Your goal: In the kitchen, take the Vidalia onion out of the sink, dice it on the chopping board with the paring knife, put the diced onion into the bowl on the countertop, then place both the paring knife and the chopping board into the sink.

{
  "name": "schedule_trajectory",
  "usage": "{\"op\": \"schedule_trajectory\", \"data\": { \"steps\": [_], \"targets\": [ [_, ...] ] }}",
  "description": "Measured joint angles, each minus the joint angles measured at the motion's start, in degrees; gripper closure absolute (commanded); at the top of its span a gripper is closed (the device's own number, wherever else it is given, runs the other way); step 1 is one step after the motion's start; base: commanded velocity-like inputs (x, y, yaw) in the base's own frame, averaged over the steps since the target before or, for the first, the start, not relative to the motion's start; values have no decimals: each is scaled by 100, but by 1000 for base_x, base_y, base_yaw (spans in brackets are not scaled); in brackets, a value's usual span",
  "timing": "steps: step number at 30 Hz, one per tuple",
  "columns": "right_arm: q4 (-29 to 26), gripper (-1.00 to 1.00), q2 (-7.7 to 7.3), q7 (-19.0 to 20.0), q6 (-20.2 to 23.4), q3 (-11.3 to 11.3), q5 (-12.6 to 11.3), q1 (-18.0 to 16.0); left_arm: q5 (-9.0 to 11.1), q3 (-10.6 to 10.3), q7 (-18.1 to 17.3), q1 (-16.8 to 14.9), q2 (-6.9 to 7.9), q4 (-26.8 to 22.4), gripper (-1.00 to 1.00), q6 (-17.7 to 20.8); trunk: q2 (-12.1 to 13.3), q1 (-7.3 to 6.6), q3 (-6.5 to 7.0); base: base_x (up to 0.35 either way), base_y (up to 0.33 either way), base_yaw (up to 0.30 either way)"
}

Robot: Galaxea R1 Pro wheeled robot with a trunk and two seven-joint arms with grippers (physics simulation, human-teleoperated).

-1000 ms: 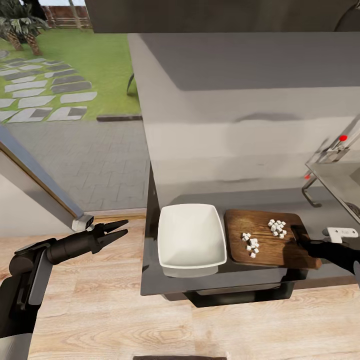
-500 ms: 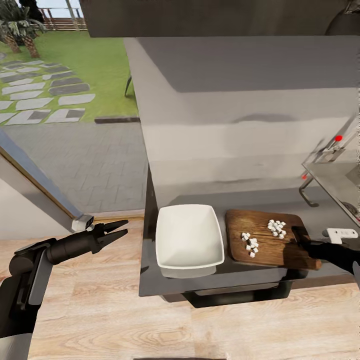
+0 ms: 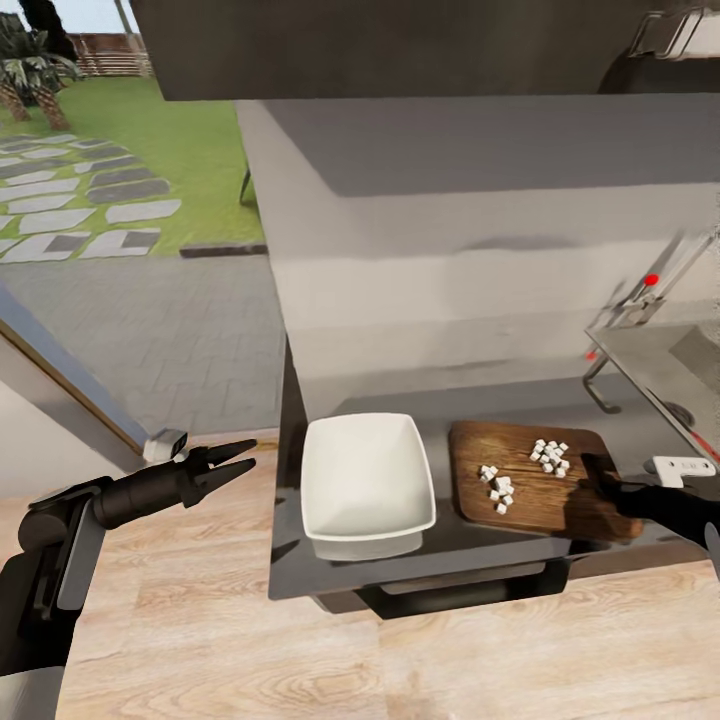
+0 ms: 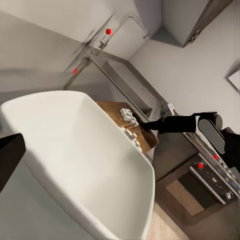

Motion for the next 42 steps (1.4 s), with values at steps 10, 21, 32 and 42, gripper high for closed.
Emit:
{"op": "schedule_trajectory", "data": {
  "steps": [10,21,32,42],
  "targets": [
    [0,100,0,5,1,10,-2,-1,6,-5,0,1,0,-1,-100,0,0,0,95,0,0,-9],
    [0,100,0,5,1,16,-3,0,0,-8,0,1,0,0,-100,0,0,0,199,0,0,0],
    [1,100,9,-6,-14,317,40,0,8,0,-5,1,0,0,-100,0,0,0,304,0,0,0],
    [1,100,9,-6,-16,311,47,0,9,-1,-8,1,0,1,-100,0,0,0,399,0,0,0]
  ]
}}
